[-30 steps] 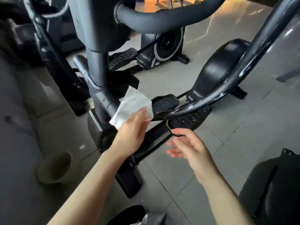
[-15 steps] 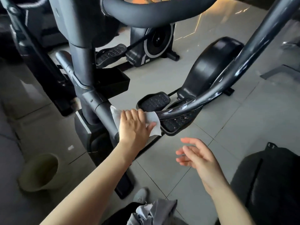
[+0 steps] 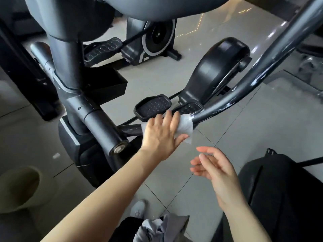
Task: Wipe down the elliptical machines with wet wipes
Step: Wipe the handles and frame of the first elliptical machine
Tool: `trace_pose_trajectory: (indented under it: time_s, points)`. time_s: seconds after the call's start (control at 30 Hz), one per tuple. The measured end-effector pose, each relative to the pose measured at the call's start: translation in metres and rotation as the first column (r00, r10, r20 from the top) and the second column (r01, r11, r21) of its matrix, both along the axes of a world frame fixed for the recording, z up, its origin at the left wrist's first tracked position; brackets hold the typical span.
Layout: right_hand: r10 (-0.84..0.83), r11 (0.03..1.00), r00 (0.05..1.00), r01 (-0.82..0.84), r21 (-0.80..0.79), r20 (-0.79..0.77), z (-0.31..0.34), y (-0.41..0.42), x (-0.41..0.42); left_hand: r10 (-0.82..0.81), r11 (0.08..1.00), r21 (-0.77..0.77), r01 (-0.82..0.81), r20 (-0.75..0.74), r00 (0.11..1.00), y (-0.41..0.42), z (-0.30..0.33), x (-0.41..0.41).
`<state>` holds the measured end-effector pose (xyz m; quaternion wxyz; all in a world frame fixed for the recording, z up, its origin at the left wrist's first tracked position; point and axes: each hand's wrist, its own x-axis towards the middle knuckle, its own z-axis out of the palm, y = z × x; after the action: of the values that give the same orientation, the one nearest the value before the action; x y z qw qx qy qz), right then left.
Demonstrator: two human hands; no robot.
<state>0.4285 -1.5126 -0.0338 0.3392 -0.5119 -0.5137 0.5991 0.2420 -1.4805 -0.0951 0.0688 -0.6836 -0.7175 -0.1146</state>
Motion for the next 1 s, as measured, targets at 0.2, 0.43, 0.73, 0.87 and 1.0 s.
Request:
trace_pose_trajectory:
  time_s: [0.2,0.43,0.73,0.87,1.0]
  points:
    - [0.071,0.997,0.997,-0.070,-0.031,0.013,0.000,0.011,0.003,0.284,0.931,-0.192,-0.309,-0.146,0.948,-0.047,0.009,-0.037]
    - [0.007,0.999,0.999,-0.009,0.053,0.040,0.009,0.023,0.024,0.050,0.995,0.070,-0.068,0.233,0.971,0.003,0.009,0.037]
    - [-0.196,0.795,0.960,0.037,0.605,0.200,0.034,0.024,0.028,-0.141,0.979,0.189,0.077,0.357,0.923,0.030,0.028,0.066]
    - [-0.158,0.637,0.954,-0.099,0.765,0.255,0.042,0.030,0.019,0.038,0.978,0.200,-0.063,0.128,0.991,-0.013,-0.004,0.019]
    - [-0.161,0.656,0.960,-0.070,0.752,0.230,0.044,0.031,0.018,0.119,0.971,0.187,-0.148,0.156,0.981,-0.019,-0.006,0.008]
